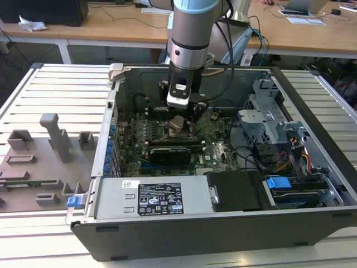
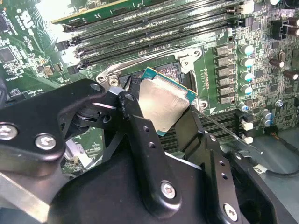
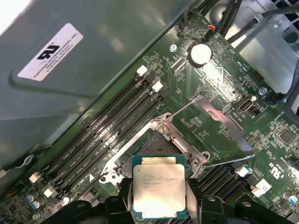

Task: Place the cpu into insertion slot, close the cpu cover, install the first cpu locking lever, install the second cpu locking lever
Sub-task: 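Place the cpu into insertion slot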

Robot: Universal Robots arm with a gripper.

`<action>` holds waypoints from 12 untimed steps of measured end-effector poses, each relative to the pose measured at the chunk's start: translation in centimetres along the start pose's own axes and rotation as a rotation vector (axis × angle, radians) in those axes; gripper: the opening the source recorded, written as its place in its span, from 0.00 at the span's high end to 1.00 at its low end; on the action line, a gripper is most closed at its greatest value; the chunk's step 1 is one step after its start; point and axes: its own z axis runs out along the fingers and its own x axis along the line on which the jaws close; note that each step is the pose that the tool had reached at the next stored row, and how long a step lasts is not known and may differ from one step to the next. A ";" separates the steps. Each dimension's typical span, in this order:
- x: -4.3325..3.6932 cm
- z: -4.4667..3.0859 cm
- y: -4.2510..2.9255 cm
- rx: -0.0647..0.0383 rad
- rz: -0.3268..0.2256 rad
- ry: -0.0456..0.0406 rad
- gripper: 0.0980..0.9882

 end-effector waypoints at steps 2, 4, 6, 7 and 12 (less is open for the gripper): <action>0.00 0.01 0.00 0.000 0.021 0.0007 0.50; 0.00 0.01 0.00 -0.001 0.034 0.0011 0.50; 0.00 0.02 0.00 -0.001 0.060 0.0020 0.50; 0.00 0.02 0.00 -0.001 0.067 0.0023 0.50; 0.00 0.04 0.00 -0.002 0.115 0.0039 0.50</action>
